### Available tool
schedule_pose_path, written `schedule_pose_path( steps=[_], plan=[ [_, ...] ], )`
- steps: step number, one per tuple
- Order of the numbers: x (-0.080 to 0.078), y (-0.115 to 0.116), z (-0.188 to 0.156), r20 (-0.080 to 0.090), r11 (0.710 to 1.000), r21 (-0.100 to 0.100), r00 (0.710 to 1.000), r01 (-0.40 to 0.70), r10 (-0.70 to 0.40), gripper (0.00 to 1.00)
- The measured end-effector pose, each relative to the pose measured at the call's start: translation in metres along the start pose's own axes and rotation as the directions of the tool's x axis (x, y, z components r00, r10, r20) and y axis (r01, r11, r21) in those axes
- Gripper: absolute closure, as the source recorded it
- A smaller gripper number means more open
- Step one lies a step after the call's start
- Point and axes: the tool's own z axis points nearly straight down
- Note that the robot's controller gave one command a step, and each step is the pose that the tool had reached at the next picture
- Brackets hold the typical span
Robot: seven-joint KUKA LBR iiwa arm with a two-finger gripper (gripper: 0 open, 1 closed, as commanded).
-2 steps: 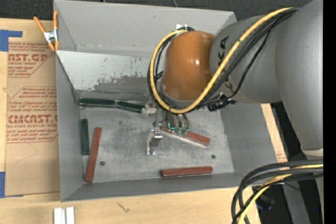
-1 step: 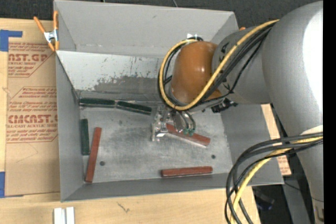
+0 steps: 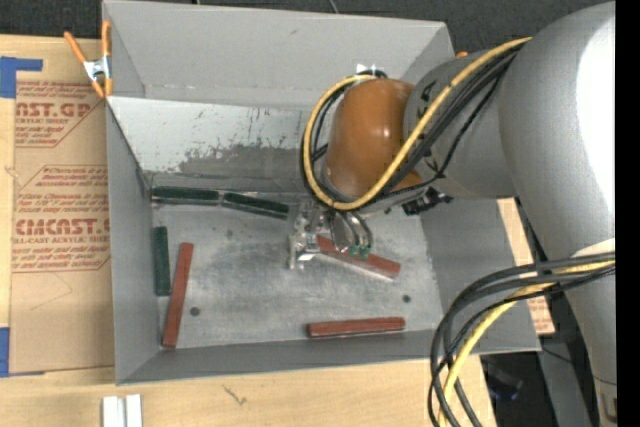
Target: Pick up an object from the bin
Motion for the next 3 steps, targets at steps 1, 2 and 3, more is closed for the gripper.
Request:
schedule_pose_path(
  steps=[1, 2, 3],
  plan=[
    [-0.003, -0.015, -0.052, -0.018, 1.0, 0.003, 1.0, -0.007, 0.007, 1.0],
    [-0.01, -0.021, -0.09, -0.007, 1.0, 0.002, 1.0, -0.018, 0.018, 1.0],
    [0.014, -0.026, -0.137, -0.02, 0.998, 0.004, 0.998, -0.061, 0.061, 1.0]
  ],
)
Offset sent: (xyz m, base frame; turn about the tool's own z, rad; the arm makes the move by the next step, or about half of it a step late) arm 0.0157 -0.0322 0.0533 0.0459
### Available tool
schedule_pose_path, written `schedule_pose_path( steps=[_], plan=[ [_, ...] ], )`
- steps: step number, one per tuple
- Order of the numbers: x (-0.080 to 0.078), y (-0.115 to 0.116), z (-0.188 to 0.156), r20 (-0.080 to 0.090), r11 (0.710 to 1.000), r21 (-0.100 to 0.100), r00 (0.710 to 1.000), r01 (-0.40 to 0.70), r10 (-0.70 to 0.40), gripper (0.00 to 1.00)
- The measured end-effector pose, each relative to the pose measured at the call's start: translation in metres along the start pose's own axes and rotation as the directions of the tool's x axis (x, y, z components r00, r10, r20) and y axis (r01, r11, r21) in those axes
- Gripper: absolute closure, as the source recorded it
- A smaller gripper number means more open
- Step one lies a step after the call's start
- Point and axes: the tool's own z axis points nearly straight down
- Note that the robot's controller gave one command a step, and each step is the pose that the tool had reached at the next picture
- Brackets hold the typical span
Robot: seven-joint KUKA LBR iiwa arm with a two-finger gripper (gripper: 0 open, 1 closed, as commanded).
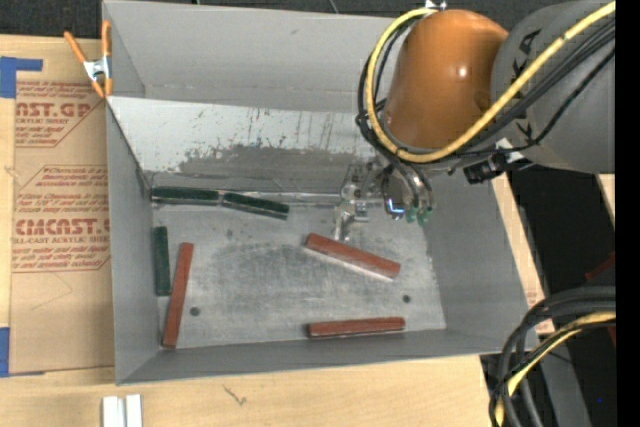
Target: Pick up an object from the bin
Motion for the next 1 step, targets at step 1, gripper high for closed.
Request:
schedule_pose_path(
  steps=[1],
  plan=[
    [-0.0046, 0.0551, 0.0786, 0.002, 0.986, -0.001, 0.986, 0.167, -0.167, 0.0]
  ],
)
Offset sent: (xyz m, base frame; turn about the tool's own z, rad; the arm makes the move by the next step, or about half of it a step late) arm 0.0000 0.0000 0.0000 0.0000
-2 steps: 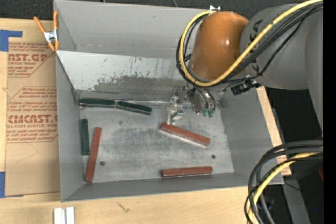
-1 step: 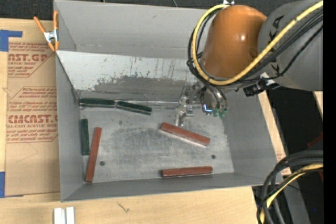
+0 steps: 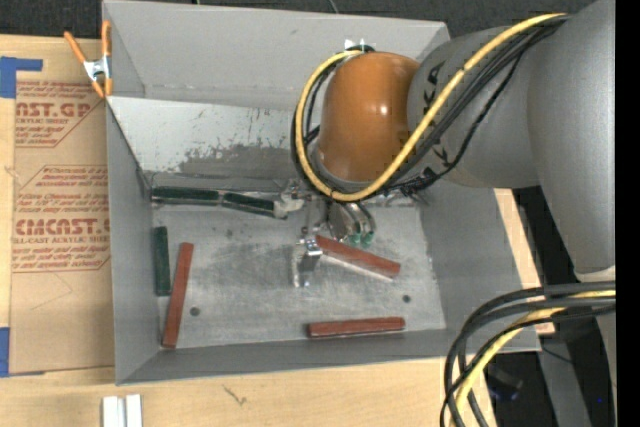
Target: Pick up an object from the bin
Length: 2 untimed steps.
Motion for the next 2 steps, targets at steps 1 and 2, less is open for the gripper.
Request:
schedule_pose_path(
  steps=[1, 2],
  plan=[
    [-0.002, -0.001, -0.003, 0.005, 1.0, 0.001, 1.0, -0.001, 0.001, 0.0],
    [0.011, -0.039, 0.058, 0.018, 0.996, -0.002, 0.996, -0.087, 0.087, 1.0]
  ],
)
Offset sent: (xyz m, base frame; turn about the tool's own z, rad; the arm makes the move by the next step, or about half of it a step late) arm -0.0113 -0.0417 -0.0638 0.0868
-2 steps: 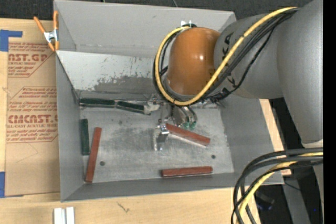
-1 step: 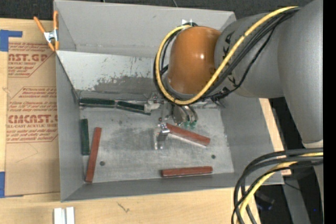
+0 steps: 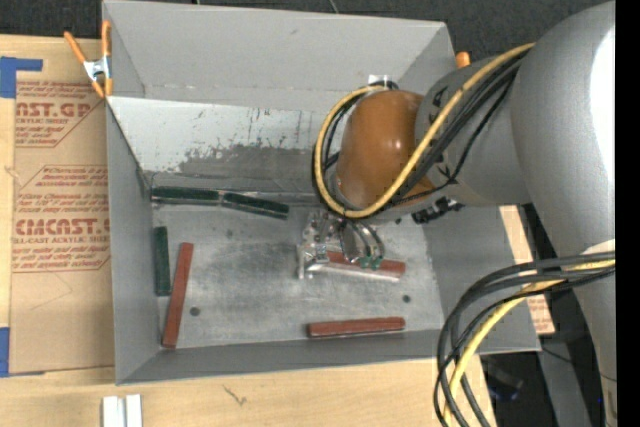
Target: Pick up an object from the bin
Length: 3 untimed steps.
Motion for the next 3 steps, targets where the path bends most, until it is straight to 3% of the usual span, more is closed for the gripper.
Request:
schedule_pose_path(
  steps=[1, 2, 3],
  plan=[
    [0.0, 0.0, 0.0, 0.0, 1.0, 0.0, 1.0, 0.0, 0.0, 1.0],
    [0.008, -0.01, -0.05, -0.019, 1.0, 0.002, 0.999, -0.027, 0.027, 1.0],
    [0.003, -0.016, -0.07, -0.014, 0.999, 0.001, 0.999, -0.038, 0.038, 1.0]
  ],
)
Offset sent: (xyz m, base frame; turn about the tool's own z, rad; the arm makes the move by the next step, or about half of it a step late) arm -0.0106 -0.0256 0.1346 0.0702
